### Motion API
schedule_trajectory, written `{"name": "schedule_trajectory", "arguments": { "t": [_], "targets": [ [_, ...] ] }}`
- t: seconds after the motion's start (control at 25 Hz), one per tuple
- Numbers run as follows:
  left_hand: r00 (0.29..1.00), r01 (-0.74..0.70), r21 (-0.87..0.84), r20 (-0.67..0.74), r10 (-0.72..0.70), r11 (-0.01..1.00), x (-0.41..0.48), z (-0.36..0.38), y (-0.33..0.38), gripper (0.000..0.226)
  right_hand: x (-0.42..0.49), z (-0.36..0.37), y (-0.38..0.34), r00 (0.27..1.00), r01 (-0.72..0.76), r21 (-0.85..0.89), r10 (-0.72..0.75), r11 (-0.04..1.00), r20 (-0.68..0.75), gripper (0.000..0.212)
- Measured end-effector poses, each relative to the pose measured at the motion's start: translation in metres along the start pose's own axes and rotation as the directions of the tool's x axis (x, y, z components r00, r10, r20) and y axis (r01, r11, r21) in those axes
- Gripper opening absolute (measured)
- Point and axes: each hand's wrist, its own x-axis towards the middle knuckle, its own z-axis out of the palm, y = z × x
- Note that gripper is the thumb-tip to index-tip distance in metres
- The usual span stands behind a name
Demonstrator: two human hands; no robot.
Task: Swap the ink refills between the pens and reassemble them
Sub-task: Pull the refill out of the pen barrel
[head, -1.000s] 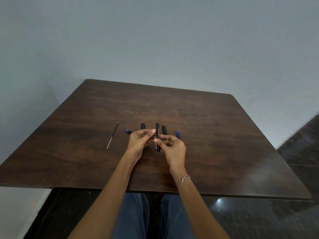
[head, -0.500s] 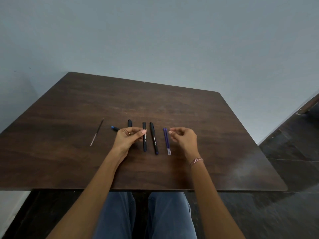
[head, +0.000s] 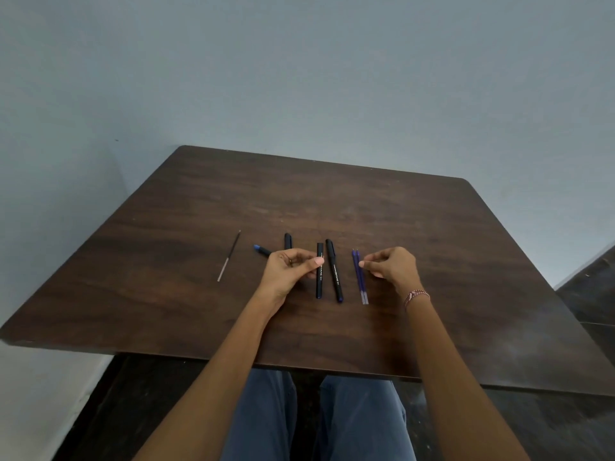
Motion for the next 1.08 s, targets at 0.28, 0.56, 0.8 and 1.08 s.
{"name": "schedule_trajectory", "arguments": {
  "t": [0.28, 0.56, 0.8, 1.08],
  "targets": [
    [1.0, 0.005, 0.0, 0.008, -0.005, 1.0, -0.001, -0.001, 0.002, 0.007, 0.006, -0.002, 0.003, 1.0, 0.012, -0.002, -0.012, 1.0, 0.006, 0.016],
    [1.0, 0.016, 0.024, 0.011, -0.017, 1.0, 0.0, -0.001, 0.0, 0.008, 0.0, 0.004, -0.004, 0.999, 0.028, -0.104, -0.031, 0.994, -0.031, 0.017],
    [1.0, 0.008, 0.059, 0.005, -0.009, 0.998, 0.0, -0.002, 0.001, 0.011, -0.002, 0.001, -0.007, 0.993, 0.108, -0.208, -0.115, 0.972, -0.022, 0.017],
    [1.0, 0.02, 0.077, 0.001, -0.02, 0.997, 0.0, -0.003, 0.001, 0.012, -0.004, 0.002, -0.009, 0.99, 0.142, -0.313, -0.14, 0.939, 0.029, 0.027]
  ]
}}
